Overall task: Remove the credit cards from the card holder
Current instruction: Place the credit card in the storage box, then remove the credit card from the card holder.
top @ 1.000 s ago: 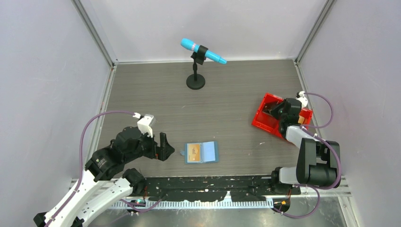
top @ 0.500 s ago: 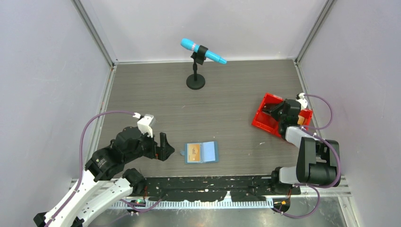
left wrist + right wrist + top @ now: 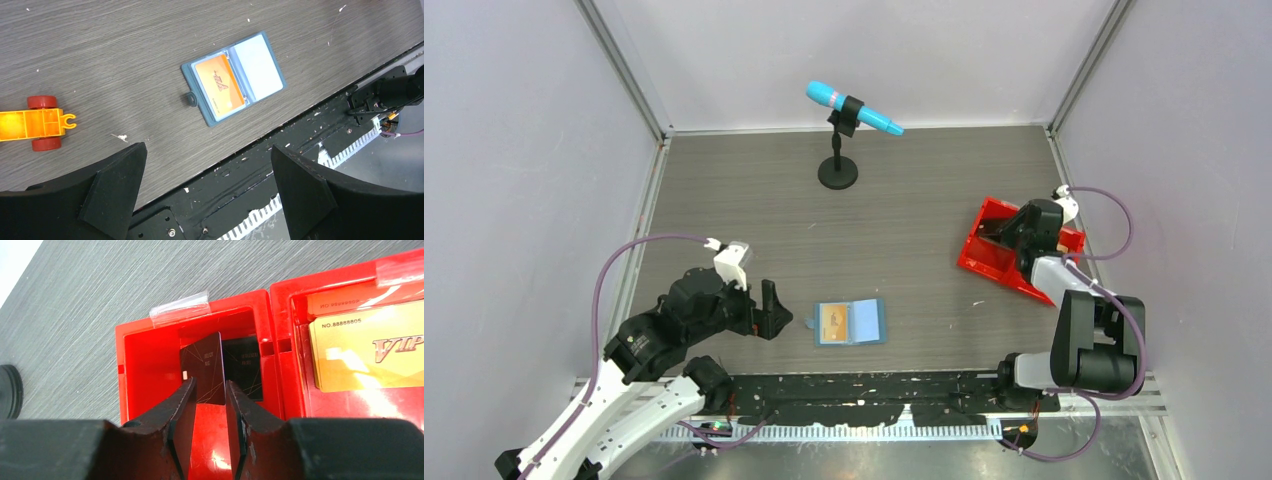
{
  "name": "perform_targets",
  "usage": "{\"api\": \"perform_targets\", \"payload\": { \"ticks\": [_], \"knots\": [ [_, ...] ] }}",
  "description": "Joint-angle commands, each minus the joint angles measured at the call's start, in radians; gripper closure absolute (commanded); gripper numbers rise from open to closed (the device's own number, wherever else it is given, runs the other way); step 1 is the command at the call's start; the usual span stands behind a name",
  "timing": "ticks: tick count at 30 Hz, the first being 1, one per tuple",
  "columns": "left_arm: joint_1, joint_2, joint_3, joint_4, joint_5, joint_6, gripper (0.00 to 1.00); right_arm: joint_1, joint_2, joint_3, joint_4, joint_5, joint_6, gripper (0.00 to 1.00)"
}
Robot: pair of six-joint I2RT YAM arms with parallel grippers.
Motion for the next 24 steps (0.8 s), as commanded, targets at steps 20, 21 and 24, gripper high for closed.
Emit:
{"api": "perform_targets", "payload": {
  "ticks": [20,21,24],
  "knots": [
    [0.001,0.110,-0.043,0.059,-0.059,-0.115,0.03,0.085,-0.321,0.111,-0.340,-0.170,-0.070,0.60],
    [0.001,0.122,-0.057,0.078,-0.059,-0.134,0.04,0.118,-0.332,0.101,-0.349,-0.179,-0.070,0.59],
    [0.000,0.166,-0.112,0.139,-0.049,-0.168,0.06,0.207,-0.382,0.056,-0.360,-0.222,-0.070,0.59]
  ]
}}
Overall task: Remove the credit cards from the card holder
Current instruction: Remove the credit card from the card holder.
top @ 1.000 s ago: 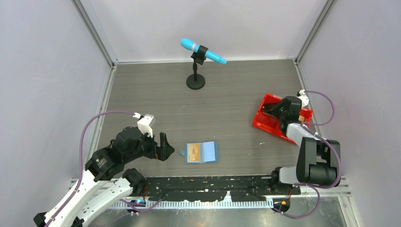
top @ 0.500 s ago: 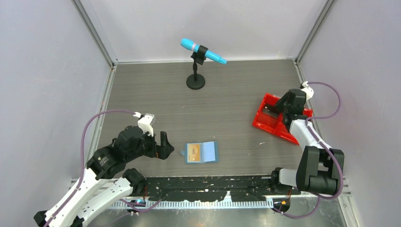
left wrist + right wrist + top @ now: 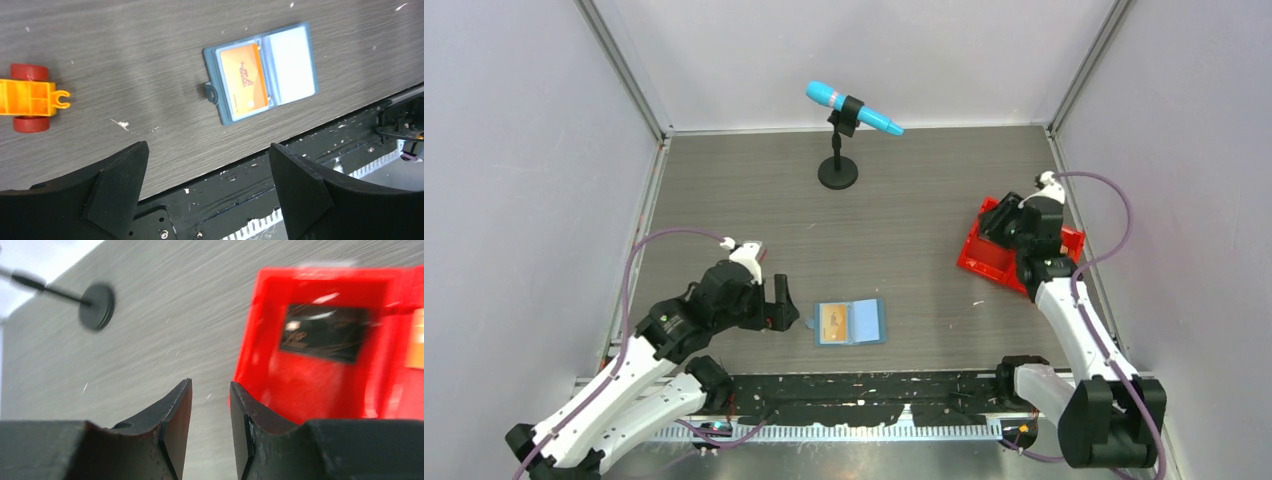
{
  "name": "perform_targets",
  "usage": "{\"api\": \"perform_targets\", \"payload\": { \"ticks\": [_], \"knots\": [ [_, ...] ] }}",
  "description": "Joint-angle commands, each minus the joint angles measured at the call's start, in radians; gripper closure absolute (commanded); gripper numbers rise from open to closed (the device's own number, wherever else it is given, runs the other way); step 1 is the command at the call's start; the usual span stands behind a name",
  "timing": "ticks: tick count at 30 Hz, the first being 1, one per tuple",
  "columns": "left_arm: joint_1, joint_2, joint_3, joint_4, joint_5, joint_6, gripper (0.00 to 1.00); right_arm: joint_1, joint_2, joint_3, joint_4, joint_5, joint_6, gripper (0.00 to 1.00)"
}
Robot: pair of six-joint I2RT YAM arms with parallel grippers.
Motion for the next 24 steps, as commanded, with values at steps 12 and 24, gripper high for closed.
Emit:
{"api": "perform_targets", "payload": {
  "ticks": [12,24],
  "knots": [
    [0.001,0.315,-0.192,0.492,0.068,-0.117,0.08,0.667,-0.121,-0.260,0.108,-0.074,0.169,0.57],
    [0.001,0.533,-0.191,0.632,0.137,-0.114,0.22,0.934,-0.024,-0.278,0.280,-0.042,0.241,0.60]
  ]
}}
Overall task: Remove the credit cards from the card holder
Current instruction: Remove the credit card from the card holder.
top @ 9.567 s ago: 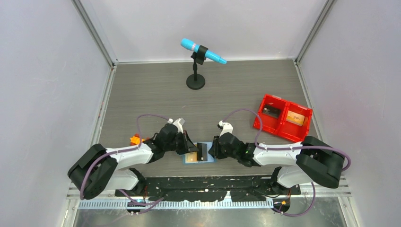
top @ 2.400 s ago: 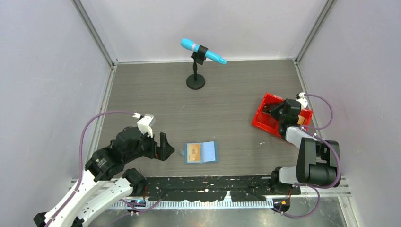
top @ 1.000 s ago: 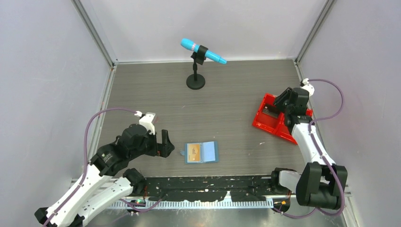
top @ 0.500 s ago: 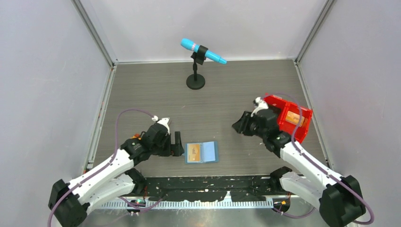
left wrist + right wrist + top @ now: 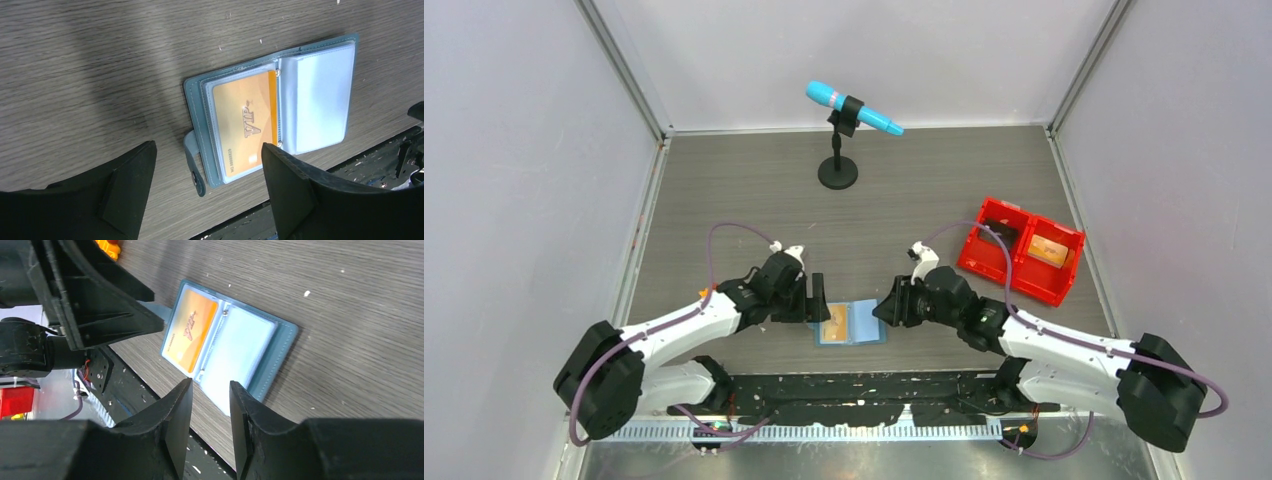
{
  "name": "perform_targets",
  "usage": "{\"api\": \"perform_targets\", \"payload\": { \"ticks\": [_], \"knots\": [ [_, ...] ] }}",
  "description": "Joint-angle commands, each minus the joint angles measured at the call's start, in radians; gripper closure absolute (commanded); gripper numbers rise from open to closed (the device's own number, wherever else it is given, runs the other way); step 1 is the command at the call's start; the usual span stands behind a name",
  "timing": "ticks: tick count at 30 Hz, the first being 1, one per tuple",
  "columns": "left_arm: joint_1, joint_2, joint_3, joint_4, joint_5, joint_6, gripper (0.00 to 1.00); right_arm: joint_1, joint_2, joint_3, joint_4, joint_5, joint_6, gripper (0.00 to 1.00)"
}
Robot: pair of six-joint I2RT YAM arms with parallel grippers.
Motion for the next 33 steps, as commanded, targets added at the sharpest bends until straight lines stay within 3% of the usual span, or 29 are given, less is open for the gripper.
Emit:
{"api": "perform_targets", "payload": {
  "ticks": [1,4,10,13,21,33],
  "knots": [
    [0.001,0.024,-0.006,0.109,0.032,0.001,0.24,0.044,0.036,0.018,0.146,0.016,0.038,0.62],
    [0.001,0.031,-0.040,0.154,0.047,-0.005,0.32,0.062,0.101,0.042,0.171,-0.003,0.047,0.64],
    [0.001,0.034,-0.084,0.206,0.085,-0.016,0.63,0.101,0.227,0.076,0.255,-0.034,0.069,0.67],
    [0.001,0.022,-0.104,0.213,0.093,-0.021,0.70,0.110,0.297,0.102,0.277,-0.043,0.072,0.68],
    [0.001,-0.045,-0.167,0.234,0.084,-0.030,0.72,0.126,0.428,0.157,0.272,-0.040,0.060,0.67],
    [0.001,-0.011,-0.202,0.312,0.115,-0.035,0.73,0.127,0.521,0.164,0.300,-0.002,0.069,0.69]
  ]
}}
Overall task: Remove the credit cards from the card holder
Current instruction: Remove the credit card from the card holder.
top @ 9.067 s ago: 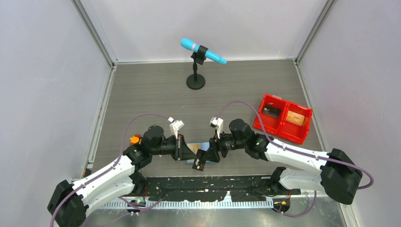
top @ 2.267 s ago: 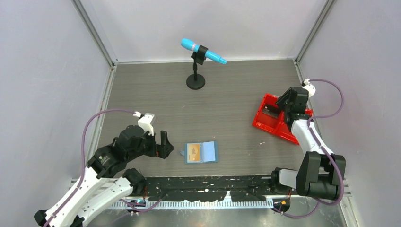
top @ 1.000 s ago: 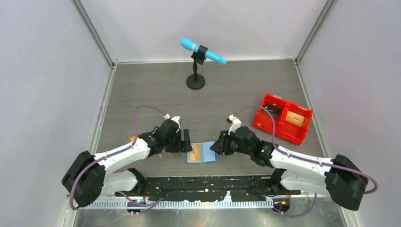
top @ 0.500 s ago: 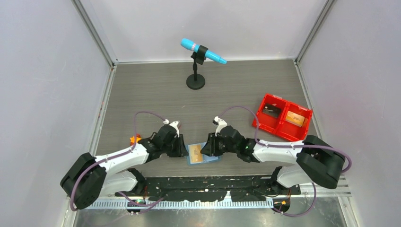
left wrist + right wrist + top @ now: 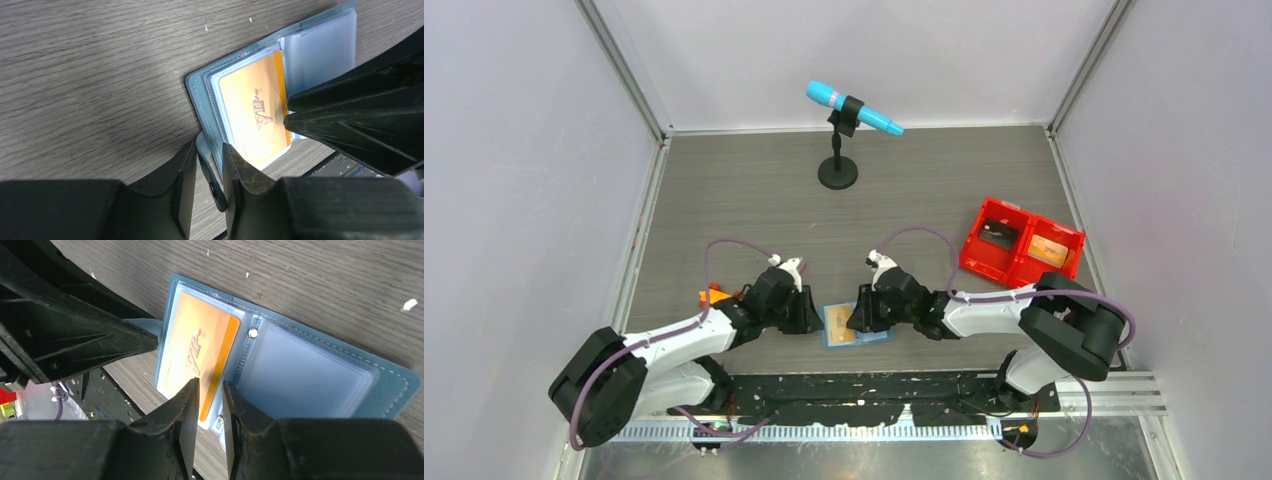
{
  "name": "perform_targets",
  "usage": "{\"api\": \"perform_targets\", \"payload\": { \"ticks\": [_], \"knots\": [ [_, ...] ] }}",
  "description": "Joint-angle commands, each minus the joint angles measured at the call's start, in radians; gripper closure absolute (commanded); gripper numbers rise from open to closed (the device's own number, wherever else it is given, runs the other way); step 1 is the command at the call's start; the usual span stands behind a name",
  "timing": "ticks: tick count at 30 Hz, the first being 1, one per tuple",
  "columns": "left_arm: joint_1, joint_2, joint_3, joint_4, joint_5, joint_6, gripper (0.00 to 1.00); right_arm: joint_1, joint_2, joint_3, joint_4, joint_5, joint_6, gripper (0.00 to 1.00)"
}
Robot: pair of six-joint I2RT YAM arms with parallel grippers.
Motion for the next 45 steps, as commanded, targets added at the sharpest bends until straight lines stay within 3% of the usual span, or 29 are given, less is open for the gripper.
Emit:
{"api": "perform_targets", "payload": {
  "ticks": [1,19,35,45],
  "knots": [
    [0.001,0.026,-0.017,0.068,0.022,-0.006,0.73,0.006,0.025,0.024,0.075,0.022,0.015,0.69],
    [0.000,0.094,-0.025,0.097,0.037,-0.006,0.73,0.006,0.014,0.000,0.099,0.040,0.045,0.64],
    [0.000,0.139,0.050,-0.061,0.007,-0.022,0.75,0.005,-0.001,0.028,-0.012,0.113,0.051,0.63],
    [-0.001,-0.128,0.156,-0.264,0.024,-0.038,0.47,0.005,-0.036,0.000,-0.018,0.165,0.041,0.64]
  ]
}}
